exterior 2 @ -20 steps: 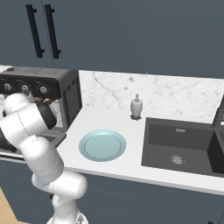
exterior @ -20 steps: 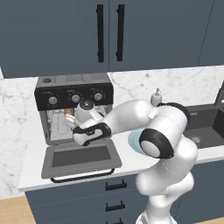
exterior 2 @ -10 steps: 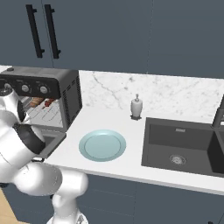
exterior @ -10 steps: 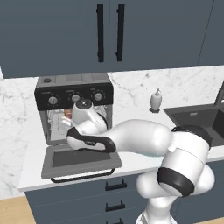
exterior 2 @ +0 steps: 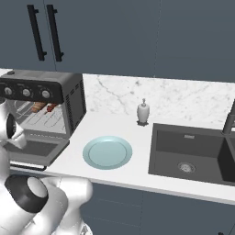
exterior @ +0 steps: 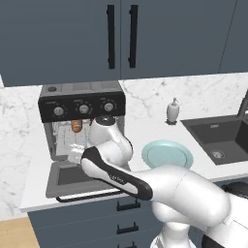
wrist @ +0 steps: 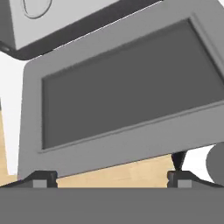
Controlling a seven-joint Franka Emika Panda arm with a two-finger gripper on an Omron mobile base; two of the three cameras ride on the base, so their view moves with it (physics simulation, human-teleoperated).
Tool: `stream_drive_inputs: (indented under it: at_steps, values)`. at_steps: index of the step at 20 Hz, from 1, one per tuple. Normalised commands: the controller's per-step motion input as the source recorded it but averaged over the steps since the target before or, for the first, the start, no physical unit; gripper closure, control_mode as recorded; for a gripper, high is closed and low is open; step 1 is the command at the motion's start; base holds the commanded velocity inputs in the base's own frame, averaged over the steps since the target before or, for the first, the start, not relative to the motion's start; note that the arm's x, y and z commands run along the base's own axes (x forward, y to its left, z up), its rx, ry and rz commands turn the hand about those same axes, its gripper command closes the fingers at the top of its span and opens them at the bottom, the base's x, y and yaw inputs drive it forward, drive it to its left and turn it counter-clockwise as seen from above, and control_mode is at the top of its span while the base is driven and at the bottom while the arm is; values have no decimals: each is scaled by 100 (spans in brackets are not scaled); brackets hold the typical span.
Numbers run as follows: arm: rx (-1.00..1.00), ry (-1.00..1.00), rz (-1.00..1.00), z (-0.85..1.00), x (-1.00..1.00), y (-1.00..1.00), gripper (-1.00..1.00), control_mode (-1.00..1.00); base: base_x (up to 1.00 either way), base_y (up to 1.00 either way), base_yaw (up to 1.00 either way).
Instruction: Pick up the kebab skewer and baguette bread, and place them inside the toaster oven. Close the toaster oven door and start by setting the timer.
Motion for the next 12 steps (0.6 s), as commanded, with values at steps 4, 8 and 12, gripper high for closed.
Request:
stream_drive_inputs:
  at_steps: [4,8,12]
  values:
    - [-2,2,33,0,-96,-10,-100,-100,0,0,0]
    - [-7,5,23,0,-92,0,-100,-100,0,0,0]
    - [-13,9,10,-12,-35,0,-100,-100,0,0,0]
